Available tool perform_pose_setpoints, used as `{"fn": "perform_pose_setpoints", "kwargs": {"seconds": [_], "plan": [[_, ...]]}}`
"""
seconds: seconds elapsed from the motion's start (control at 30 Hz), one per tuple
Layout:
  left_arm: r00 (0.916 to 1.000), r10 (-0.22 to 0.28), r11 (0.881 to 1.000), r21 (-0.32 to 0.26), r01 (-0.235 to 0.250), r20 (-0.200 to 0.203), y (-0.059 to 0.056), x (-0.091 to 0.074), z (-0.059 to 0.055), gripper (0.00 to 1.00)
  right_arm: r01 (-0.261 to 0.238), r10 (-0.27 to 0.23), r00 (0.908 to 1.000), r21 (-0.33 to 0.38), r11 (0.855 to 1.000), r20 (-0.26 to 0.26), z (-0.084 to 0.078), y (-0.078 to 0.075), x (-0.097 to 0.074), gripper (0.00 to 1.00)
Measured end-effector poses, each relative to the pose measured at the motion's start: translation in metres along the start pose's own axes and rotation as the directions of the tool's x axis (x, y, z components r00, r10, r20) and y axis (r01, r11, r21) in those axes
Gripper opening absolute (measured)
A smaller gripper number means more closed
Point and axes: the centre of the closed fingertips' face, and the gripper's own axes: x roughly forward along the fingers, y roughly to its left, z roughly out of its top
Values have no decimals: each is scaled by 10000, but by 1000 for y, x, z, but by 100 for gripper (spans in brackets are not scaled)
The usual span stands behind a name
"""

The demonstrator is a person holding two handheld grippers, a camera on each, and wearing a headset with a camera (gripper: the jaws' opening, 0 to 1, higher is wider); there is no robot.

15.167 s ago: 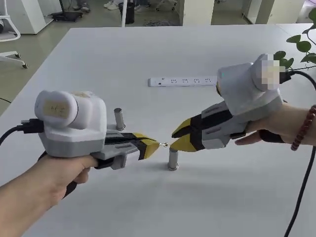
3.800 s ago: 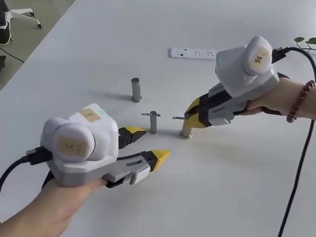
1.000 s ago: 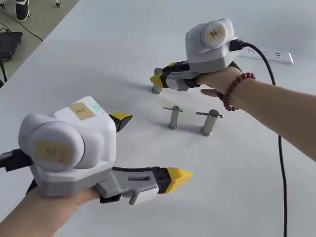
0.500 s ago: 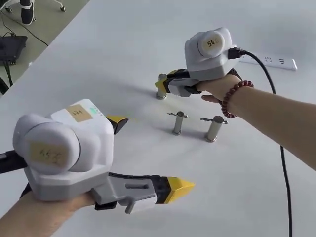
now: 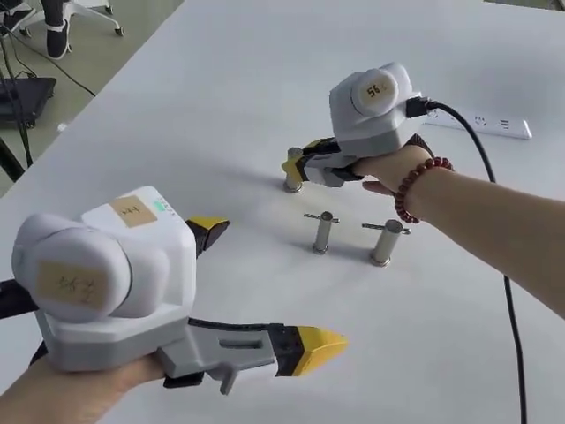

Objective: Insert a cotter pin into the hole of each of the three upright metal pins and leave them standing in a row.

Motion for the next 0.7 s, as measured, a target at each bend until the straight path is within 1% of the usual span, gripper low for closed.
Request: {"fn": "perform_pose_setpoints", "kwargs": {"seconds": [0.07, 0.2, 0.33, 0.43, 0.47, 0.5, 0.53, 0.6, 0.63, 0.67, 0.7], "plan": [[10000, 35, 10000, 25, -35, -52, 1, -1, -1, 99, -62, 59, 9999, -324, 9995, -109, 0, 5, -2, 8], [9998, 164, 9999, -5, -164, -98, 3, -4, -2, 99, -310, 310, 9995, -330, 9990, 18, 4, 15, -9, 8], [9997, 198, 9998, 26, -198, -114, 3, -7, -2, 99, -613, 612, 9981, -699, 9957, -46, 6, 34, -18, 8], [9996, 225, 9996, 150, -223, -152, 3, -10, -1, 99, -851, 848, 9964, -810, 9931, -70, 8, 49, -24, 8], [9997, 222, 9996, 169, -220, -141, 3, -10, 0, 99, -980, 977, 9952, -924, 9909, -85, 8, 53, -25, 8], [9997, 220, 9996, 169, -218, -143, 2, -11, 0, 99, -1051, 1046, 9945, -951, 9899, -98, 8, 52, -23, 8], [9997, 214, 9996, 164, -212, -133, 1, -11, 0, 98, -1220, 1214, 9925, -1085, 9866, -116, 8, 57, -24, 8], [9997, 224, 9997, 131, -223, -120, 1, -11, 1, 98, -1388, 1388, 9903, -1265, 9822, -88, 10, 64, -27, 8], [9997, 199, 9997, 134, -198, -103, -1, -11, 1, 98, -1486, 1487, 9888, -1298, 9803, -93, 10, 71, -30, 8], [9998, 197, 9997, 141, -196, -99, -2, -11, 0, 98, -1565, 1568, 9876, -1319, 9788, -86, 11, 75, -31, 8], [9997, 201, 9997, 156, -199, -126, -3, -11, 0, 98, -1687, 1692, 9855, -1431, 9752, -81, 13, 75, -31, 8]]}}
